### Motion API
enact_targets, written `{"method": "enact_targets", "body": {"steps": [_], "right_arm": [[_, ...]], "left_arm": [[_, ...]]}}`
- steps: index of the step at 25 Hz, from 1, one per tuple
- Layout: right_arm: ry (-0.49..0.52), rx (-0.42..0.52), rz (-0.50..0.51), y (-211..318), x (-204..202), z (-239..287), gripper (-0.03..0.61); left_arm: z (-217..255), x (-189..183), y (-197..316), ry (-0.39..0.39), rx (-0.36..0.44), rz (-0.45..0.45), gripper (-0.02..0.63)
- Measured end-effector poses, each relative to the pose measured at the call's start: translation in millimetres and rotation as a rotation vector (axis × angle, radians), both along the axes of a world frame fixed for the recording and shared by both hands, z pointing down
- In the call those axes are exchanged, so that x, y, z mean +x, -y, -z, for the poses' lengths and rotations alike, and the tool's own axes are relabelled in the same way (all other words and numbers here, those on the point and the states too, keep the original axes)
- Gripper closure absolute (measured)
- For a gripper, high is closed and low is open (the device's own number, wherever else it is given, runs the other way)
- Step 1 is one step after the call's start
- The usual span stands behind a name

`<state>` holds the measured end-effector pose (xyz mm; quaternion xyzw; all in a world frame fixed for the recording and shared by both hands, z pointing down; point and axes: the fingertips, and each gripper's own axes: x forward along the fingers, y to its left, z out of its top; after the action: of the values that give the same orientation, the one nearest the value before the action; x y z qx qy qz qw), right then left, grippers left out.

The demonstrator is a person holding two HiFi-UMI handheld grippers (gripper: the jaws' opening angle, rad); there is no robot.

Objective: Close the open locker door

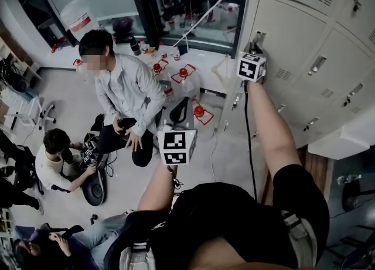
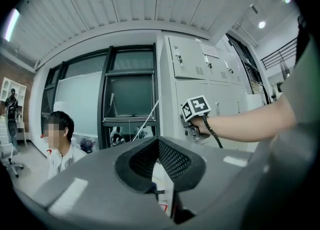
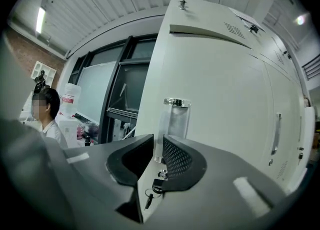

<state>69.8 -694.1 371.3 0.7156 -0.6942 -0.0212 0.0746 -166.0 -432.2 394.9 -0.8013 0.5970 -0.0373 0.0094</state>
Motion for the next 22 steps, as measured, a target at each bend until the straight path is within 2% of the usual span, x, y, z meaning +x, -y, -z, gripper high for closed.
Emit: {"method": "enact_targets", "body": {"steps": [8,13,17,22], "right_arm": [[-0.048,0.008,-0.028,3.6,6.3,-2.4,0.523],[0.019,0.028,0.04,0.2,8.5,5.3,0.563],[0.103,0.074,0.123,-32.4,8.9,24.7,0.566],[0.1,0.18,0.228,-104.9,16.3,46.8,0.568]], "left_arm": [[-5.1,2.1,-2.1,0.009,-0.03,0.031,0.614],[-4.4,6.8,-8.3,0.01,-0.03,0.05,0.614],[-5.6,20.0,-14.1,0.008,-0.029,0.047,0.614],[-4.5,40.5,-18.9,-0.009,-0.025,0.038,0.614]]}}
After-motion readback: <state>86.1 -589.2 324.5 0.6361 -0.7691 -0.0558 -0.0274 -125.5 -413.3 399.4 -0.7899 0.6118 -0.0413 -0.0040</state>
